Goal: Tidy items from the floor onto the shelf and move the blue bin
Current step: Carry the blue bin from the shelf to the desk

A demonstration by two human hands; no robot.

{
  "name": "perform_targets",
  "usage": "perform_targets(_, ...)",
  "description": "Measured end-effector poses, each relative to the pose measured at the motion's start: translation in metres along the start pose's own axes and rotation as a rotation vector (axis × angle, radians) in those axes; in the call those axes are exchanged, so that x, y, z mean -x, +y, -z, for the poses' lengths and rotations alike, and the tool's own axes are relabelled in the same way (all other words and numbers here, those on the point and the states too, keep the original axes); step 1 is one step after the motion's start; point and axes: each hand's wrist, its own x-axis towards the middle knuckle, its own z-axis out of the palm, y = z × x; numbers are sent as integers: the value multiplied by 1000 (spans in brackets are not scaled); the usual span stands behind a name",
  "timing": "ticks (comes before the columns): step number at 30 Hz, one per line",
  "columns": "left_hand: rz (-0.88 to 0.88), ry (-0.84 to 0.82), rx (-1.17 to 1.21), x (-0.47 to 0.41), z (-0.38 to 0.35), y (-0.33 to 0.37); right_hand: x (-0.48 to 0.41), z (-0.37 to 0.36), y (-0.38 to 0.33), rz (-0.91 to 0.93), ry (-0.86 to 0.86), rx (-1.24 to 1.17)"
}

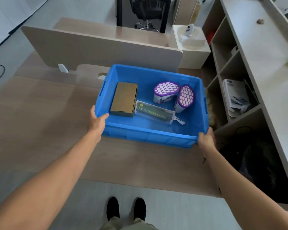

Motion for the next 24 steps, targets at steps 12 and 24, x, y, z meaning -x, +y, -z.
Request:
perform_targets(12, 3, 197, -40, 102, 10, -42, 60, -7, 65, -36, -224, -107)
perform_targets(24, 552, 375, 150, 271, 175, -244, 205, -175, 104, 344, -864, 723)
